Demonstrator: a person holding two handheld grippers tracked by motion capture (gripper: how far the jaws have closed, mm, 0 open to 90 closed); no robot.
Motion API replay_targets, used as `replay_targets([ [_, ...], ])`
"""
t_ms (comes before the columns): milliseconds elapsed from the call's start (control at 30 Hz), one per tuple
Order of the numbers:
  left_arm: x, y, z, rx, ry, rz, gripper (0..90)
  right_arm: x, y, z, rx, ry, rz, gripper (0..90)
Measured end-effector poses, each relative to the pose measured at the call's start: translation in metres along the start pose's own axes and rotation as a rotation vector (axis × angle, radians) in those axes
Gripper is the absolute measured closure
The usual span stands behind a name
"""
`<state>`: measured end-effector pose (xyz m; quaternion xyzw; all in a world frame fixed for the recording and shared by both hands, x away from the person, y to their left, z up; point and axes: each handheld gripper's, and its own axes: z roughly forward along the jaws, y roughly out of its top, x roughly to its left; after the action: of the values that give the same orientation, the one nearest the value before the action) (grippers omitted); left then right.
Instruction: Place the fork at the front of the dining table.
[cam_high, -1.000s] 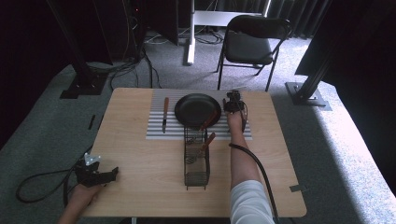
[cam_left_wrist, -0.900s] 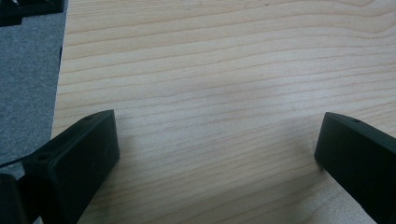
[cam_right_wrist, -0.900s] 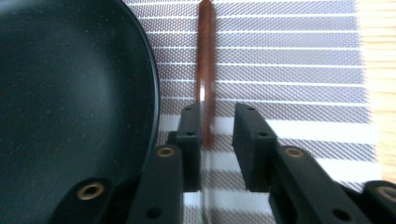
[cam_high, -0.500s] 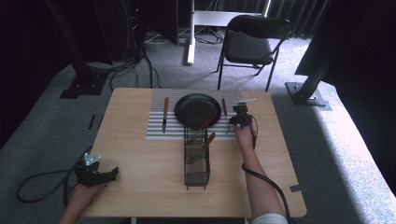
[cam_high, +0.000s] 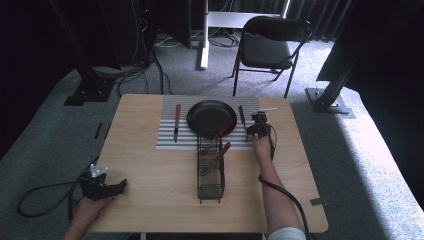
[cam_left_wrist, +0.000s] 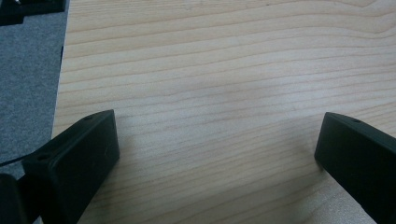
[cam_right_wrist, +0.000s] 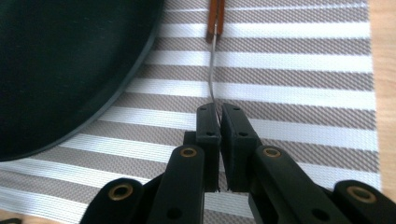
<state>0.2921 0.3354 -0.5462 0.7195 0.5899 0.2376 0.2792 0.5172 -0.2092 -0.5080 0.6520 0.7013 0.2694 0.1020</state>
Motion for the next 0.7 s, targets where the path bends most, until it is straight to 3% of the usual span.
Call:
replay_targets([
  [67, 0.000, 0.000, 0.000, 0.000, 0.000, -0.001, 0.0, -0.002, -0.001, 0.000, -0.001, -0.008, 0.002, 83.8],
  [200, 0.000, 0.000, 0.000, 0.000, 0.000, 0.000, 0.0, -0.004, -0.008, -0.008, -0.025, -0.012, -0.017, 71.8],
  [300, 0.000, 0.000, 0.000, 0.000, 0.000, 0.000, 0.0, -0.004, -0.013, -0.009, -0.012, 0.001, -0.028, 61.0],
  [400, 0.000, 0.000, 0.000, 0.000, 0.000, 0.000, 0.0, -0.007, -0.020, -0.014, -0.033, 0.012, -0.010, 53.5],
  [533, 0.000, 0.000, 0.000, 0.000, 0.000, 0.000, 0.0, -0.009, -0.031, -0.018, -0.030, 0.032, -0.040, 49.3],
  [633, 0.000, 0.000, 0.000, 0.001, 0.000, 0.000, 0.0, -0.013, -0.039, -0.021, -0.046, 0.059, -0.022, 47.3],
  [700, 0.000, 0.000, 0.000, 0.001, 0.000, 0.000, 0.0, -0.014, -0.044, -0.021, -0.043, 0.077, -0.040, 44.3],
])
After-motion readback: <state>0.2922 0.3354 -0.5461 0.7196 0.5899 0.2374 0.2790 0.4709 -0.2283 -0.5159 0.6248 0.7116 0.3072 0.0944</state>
